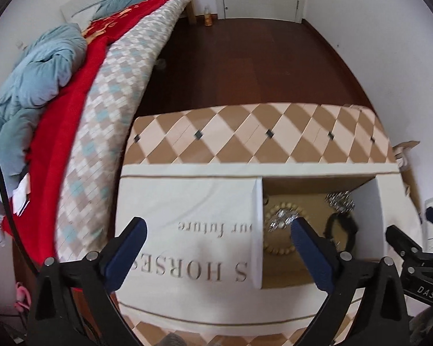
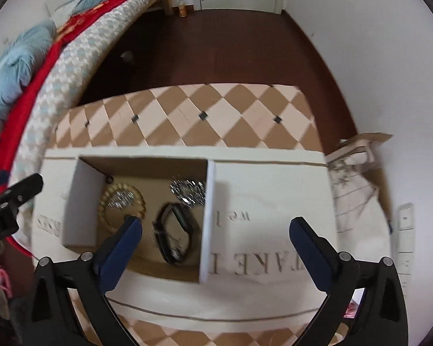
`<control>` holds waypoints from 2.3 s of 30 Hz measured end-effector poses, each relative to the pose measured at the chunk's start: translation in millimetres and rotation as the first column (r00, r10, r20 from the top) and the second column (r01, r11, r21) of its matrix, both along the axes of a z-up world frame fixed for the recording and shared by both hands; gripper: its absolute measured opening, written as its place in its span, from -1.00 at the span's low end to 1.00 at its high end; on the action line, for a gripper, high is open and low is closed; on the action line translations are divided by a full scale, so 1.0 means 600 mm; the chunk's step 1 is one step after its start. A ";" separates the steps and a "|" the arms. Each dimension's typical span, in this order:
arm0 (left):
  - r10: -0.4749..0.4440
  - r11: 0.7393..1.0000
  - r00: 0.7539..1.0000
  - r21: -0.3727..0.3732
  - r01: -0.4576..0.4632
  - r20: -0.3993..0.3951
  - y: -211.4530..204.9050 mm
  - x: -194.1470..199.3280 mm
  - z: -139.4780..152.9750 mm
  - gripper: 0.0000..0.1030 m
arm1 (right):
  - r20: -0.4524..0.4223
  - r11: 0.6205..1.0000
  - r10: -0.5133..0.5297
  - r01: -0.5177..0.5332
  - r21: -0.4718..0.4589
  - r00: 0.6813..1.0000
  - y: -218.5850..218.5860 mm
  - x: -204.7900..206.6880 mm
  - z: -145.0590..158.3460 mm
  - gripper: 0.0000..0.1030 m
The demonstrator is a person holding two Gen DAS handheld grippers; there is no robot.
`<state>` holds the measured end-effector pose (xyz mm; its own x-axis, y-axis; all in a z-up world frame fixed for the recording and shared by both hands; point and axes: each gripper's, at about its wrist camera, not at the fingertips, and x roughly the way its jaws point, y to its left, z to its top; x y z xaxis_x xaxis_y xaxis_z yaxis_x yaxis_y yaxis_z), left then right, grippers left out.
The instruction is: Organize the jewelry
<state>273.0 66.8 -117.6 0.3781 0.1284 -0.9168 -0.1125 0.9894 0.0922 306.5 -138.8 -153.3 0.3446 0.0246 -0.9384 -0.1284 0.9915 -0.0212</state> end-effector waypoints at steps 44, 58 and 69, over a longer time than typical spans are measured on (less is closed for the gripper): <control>0.020 0.997 0.919 -0.082 0.013 0.395 -0.062 -0.470 0.335 0.98 | 0.455 0.998 0.003 -0.029 0.051 0.890 -0.050 -0.484 0.396 1.00; 0.016 0.996 0.904 -0.086 0.023 0.428 -0.075 -0.489 0.366 0.98 | 0.469 0.998 0.003 -0.030 0.051 0.883 -0.060 -0.511 0.429 1.00; 0.022 0.998 0.917 -0.058 0.001 0.398 -0.073 -0.403 0.347 0.98 | 0.447 1.000 -0.006 -0.007 0.028 0.894 -0.047 -0.418 0.402 1.00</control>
